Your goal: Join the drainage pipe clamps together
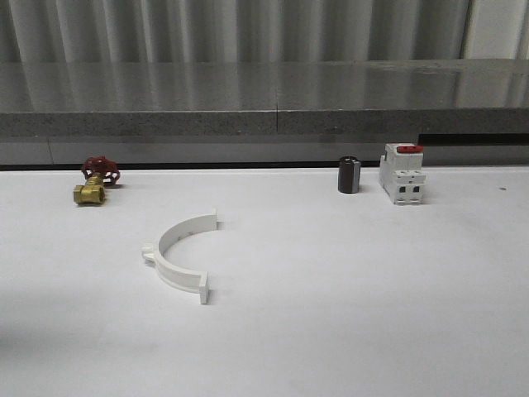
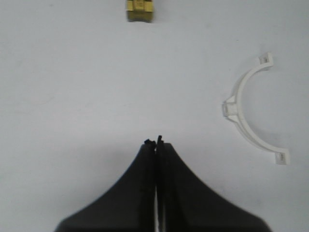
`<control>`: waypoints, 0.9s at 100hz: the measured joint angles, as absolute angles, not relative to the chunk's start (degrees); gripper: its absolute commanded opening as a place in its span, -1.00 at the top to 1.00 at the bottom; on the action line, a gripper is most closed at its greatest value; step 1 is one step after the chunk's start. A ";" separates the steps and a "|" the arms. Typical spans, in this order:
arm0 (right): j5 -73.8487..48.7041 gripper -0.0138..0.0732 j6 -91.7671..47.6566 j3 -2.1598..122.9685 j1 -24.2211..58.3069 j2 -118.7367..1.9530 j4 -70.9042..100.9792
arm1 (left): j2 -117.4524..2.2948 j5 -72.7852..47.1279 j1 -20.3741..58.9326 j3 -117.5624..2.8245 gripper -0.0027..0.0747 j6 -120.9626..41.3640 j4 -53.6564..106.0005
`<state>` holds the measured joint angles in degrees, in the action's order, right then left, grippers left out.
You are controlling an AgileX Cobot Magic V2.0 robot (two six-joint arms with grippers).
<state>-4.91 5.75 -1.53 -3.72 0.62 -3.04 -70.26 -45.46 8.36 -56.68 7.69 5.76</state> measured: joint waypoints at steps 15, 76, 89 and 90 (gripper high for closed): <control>-4.76 0.84 5.75 -1.53 -3.72 0.62 -3.04 | -60.85 -45.46 3.54 -50.28 0.98 6.22 5.65; -14.63 0.84 5.75 7.92 -3.72 -1.93 -3.04 | -18.15 -41.34 2.10 -28.08 0.98 3.87 5.66; -26.24 0.84 5.75 17.84 -3.72 -9.53 -3.04 | -12.57 -39.53 2.10 -25.84 0.98 3.87 5.66; -26.95 0.84 5.75 18.39 -3.72 -10.63 -3.04 | -12.36 -39.40 2.10 -25.69 0.98 3.87 5.66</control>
